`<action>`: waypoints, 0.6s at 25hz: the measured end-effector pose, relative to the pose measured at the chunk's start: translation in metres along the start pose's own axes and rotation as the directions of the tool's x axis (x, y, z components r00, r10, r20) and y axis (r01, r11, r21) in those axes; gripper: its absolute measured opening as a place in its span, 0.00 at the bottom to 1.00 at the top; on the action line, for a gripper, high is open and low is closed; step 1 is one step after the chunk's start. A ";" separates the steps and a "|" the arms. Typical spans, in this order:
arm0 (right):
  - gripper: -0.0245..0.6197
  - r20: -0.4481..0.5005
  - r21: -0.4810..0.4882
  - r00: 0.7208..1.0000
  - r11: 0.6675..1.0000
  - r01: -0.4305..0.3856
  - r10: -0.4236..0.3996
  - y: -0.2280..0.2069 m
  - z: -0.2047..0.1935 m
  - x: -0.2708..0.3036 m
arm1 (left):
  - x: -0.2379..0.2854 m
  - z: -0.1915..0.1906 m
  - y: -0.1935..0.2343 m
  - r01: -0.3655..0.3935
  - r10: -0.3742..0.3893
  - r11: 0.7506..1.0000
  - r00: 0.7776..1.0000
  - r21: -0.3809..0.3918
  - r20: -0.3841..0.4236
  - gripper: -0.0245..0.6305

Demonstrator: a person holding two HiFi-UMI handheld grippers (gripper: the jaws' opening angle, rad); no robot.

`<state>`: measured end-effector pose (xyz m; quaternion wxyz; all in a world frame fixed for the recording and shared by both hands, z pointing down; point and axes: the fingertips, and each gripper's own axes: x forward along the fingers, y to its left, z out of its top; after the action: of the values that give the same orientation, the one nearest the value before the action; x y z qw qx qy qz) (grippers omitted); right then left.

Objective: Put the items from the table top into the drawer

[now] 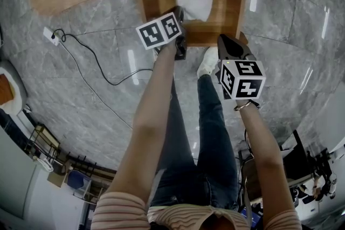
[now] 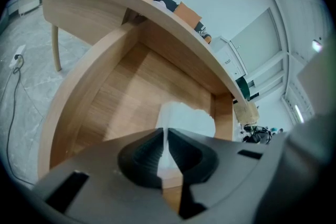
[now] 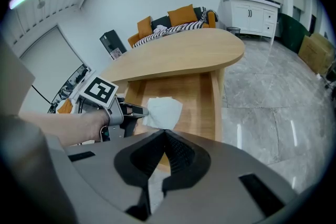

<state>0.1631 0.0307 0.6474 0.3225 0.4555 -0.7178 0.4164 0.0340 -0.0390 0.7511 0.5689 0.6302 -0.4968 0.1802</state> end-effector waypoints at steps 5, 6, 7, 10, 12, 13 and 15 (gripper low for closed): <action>0.05 0.024 0.018 1.000 1.000 0.009 -0.010 -0.002 0.004 -0.004 | -0.002 -0.002 -0.002 0.000 0.001 0.999 1.000 0.033 -0.017 0.07; 0.05 0.028 0.021 1.000 1.000 0.011 -0.011 -0.003 0.005 -0.006 | -0.003 -0.002 -0.003 -0.001 0.001 0.999 1.000 0.043 -0.020 0.08; 0.05 0.030 0.020 0.999 1.000 0.011 -0.012 -0.003 0.007 -0.007 | -0.004 -0.001 -0.004 -0.001 0.002 0.999 1.000 0.053 -0.024 0.10; 0.05 0.037 0.013 0.999 1.000 0.014 -0.014 -0.004 0.010 -0.013 | -0.009 0.002 -0.007 0.001 0.001 0.997 1.000 0.073 -0.025 0.12; 0.05 0.044 0.013 0.999 1.000 0.015 -0.015 -0.003 0.012 -0.016 | -0.014 0.005 -0.009 0.002 0.000 0.997 1.000 0.076 -0.019 0.12; 0.05 0.047 0.012 0.999 1.000 0.015 -0.015 -0.002 0.013 -0.018 | -0.016 0.007 -0.011 0.003 -0.002 0.997 1.000 0.077 -0.015 0.12; 0.05 0.052 0.010 0.999 1.000 0.013 -0.014 0.001 0.014 -0.021 | -0.023 0.011 -0.013 0.007 -0.007 0.997 1.000 0.079 -0.006 0.12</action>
<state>0.1684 0.0262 0.6232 0.3041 0.4725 -0.7209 0.4057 0.0310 -0.0407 0.7233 0.5456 0.6534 -0.4855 0.1992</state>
